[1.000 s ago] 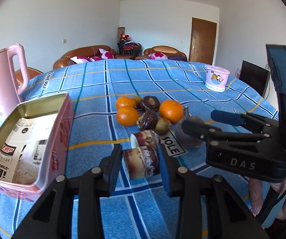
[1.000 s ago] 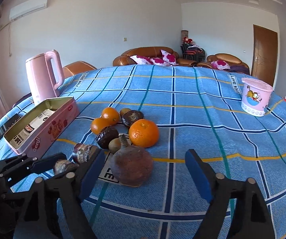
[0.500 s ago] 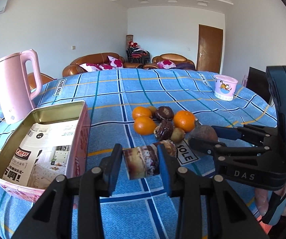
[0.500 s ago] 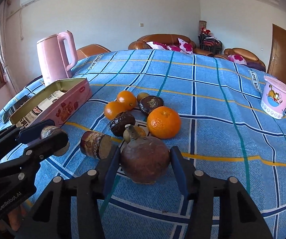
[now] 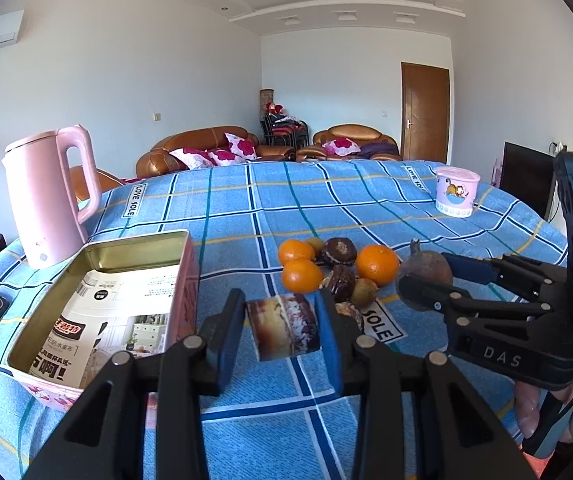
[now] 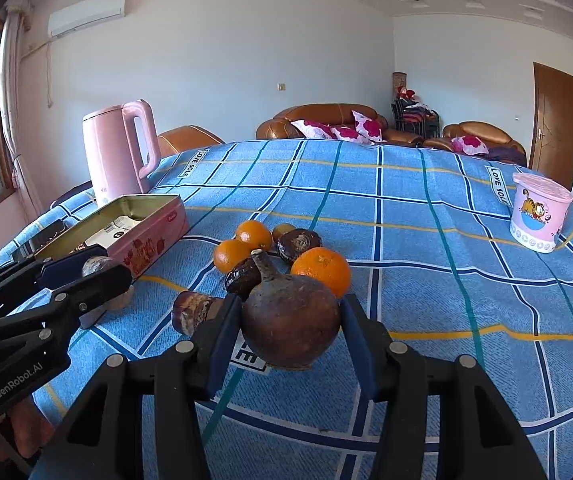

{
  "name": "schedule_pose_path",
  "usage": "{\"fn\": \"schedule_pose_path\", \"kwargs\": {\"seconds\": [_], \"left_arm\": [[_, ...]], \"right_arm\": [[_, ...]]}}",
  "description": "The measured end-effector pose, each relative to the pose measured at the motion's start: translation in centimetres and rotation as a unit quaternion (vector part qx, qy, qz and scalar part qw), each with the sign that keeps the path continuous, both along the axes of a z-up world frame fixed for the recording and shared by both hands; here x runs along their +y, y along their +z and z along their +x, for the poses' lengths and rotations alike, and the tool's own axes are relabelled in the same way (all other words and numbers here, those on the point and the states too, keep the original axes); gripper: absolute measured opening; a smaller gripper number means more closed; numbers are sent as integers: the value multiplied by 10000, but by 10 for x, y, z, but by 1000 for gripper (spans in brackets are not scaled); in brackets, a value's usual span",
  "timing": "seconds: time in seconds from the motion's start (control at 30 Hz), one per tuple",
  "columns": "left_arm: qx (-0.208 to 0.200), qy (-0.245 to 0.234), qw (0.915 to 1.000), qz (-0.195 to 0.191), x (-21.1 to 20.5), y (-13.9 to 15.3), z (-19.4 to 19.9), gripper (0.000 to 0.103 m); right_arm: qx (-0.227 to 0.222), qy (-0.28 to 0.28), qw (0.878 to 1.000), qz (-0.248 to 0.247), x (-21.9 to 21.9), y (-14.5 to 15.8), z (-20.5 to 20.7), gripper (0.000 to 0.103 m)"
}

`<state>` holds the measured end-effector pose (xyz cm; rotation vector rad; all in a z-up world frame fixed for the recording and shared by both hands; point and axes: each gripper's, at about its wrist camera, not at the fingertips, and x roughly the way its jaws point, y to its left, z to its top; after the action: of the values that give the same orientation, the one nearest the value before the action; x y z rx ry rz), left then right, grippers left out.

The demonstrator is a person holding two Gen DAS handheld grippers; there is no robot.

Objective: Organize fruits
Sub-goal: 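Lift and carry both held items toward the open pink tin box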

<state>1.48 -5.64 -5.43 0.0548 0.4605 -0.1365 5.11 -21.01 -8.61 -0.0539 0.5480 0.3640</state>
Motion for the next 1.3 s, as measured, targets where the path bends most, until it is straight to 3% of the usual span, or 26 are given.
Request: {"fn": "schedule_pose_path", "kwargs": {"seconds": [0.7, 1.3], "left_arm": [[-563, 466, 9972, 137, 19, 20, -10, 38], [-693, 948, 9931, 40, 60, 29, -6, 38]], "right_arm": [[-860, -280, 9958, -112, 4, 21, -18, 53], [-1184, -29, 9927, -241, 33, 44, -20, 53]]}}
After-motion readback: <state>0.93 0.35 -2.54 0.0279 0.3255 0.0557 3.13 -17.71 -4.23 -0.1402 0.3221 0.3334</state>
